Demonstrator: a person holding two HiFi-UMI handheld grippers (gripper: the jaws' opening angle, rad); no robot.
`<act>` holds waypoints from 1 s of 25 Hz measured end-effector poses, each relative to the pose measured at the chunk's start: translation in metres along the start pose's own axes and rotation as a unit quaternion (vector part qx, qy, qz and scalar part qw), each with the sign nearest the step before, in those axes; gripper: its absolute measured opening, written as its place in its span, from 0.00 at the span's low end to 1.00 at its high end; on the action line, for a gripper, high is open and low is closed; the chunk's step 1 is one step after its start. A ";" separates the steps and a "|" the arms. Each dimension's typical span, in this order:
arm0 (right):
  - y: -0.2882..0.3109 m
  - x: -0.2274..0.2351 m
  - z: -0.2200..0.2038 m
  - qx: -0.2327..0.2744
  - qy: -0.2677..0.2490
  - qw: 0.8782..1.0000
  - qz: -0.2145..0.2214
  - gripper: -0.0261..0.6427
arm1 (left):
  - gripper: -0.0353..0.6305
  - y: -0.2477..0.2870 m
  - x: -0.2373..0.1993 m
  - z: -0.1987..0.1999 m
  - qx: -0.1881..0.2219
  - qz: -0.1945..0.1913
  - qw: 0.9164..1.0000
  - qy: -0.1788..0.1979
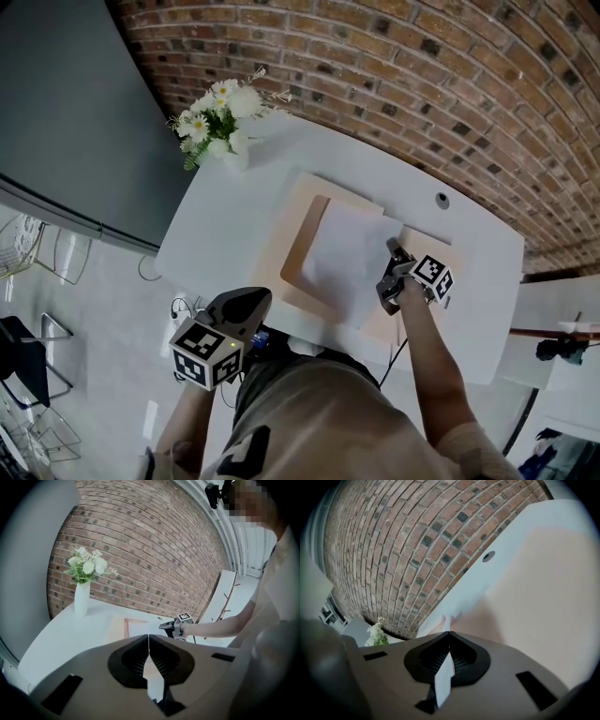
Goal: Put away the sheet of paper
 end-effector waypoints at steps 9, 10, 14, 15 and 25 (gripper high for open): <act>0.013 -0.007 -0.007 -0.002 0.009 1.000 0.003 0.07 | 0.08 -0.002 -0.009 0.002 -0.002 0.000 1.000 -0.003; 0.014 -0.008 -0.008 -0.002 0.010 1.000 0.003 0.07 | 0.08 -0.002 -0.010 0.003 -0.002 0.000 1.000 -0.003; 0.020 -0.010 -0.012 -0.003 0.017 1.000 0.005 0.07 | 0.08 -0.002 -0.015 0.005 -0.004 0.000 1.000 -0.002; 0.021 -0.011 -0.013 -0.002 0.018 1.000 0.005 0.07 | 0.08 -0.002 -0.016 0.005 -0.005 -0.001 1.000 -0.002; 0.030 -0.015 -0.019 0.000 0.024 1.000 0.005 0.07 | 0.08 -0.001 -0.025 0.008 -0.007 -0.008 1.000 -0.003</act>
Point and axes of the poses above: the fingertips, and each gripper's own axes: y forward along the fingers, x to its right, z out of its top, the point moved 6 cm from there along -y, backward along the fingers, and after that the axes turned 6 degrees about x, right-handed, at the moved point
